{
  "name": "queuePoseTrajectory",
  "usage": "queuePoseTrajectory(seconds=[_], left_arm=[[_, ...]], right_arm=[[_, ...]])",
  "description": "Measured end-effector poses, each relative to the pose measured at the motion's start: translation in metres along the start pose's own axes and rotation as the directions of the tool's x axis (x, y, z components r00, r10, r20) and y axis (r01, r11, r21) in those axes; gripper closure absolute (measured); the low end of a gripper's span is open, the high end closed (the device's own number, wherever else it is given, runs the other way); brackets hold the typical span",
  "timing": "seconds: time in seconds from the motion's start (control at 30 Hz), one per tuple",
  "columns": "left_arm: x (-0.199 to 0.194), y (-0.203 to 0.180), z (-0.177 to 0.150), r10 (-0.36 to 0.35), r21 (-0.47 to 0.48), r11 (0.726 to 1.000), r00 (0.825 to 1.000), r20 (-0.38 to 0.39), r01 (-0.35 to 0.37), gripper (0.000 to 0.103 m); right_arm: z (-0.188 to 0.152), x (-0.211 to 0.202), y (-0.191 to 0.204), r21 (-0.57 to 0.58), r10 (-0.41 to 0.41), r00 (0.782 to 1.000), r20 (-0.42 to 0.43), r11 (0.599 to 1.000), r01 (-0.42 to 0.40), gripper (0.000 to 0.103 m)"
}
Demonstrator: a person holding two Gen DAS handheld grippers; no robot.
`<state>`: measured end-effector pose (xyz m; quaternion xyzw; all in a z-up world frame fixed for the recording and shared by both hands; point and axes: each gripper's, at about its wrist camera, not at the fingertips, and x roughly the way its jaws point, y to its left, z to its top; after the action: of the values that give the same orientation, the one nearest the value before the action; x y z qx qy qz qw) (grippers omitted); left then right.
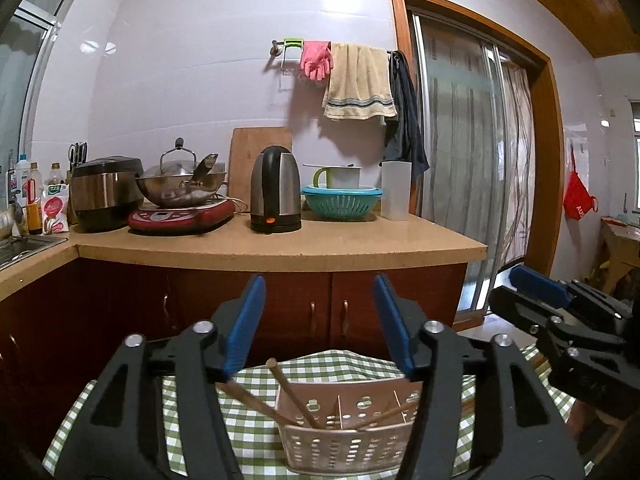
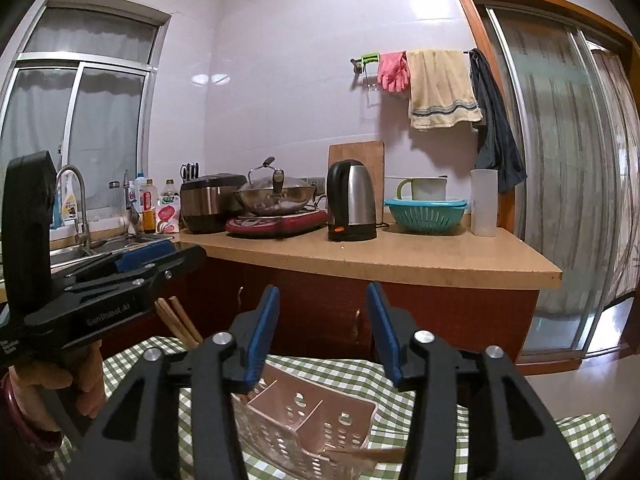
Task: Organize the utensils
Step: 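Open both tools to drop the chopsticks into the holder, then move both tools back over the last two chopsticks on the cloth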
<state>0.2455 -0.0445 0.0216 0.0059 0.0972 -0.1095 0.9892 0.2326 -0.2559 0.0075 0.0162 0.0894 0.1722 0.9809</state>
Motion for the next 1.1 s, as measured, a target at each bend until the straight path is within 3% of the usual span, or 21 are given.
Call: queuePoseTrajectory(seconds=[0.53, 0.77, 1.1], left_arm=[[-0.081, -0.01, -0.038, 0.023, -0.041, 0.999, 0.998, -0.057, -0.026, 0.037], [-0.107, -0.02, -0.073, 0.032, -0.05, 0.998, 0.992, -0.122, -0.038, 0.037], [-0.137, -0.036, -0.143, 0.037, -0.071, 0.996, 0.963, -0.266, -0.058, 0.038]], right_arm=[[-0.036, -0.085, -0.008, 0.034, -0.063, 0.996, -0.064, 0.997, 0.065, 0.051], [-0.082, -0.119, -0.014, 0.083, -0.087, 0.987, -0.136, 0.992, 0.099, 0.051], [-0.154, -0.156, -0.011, 0.074, -0.109, 0.958, -0.266, 0.988, 0.133, 0.052]])
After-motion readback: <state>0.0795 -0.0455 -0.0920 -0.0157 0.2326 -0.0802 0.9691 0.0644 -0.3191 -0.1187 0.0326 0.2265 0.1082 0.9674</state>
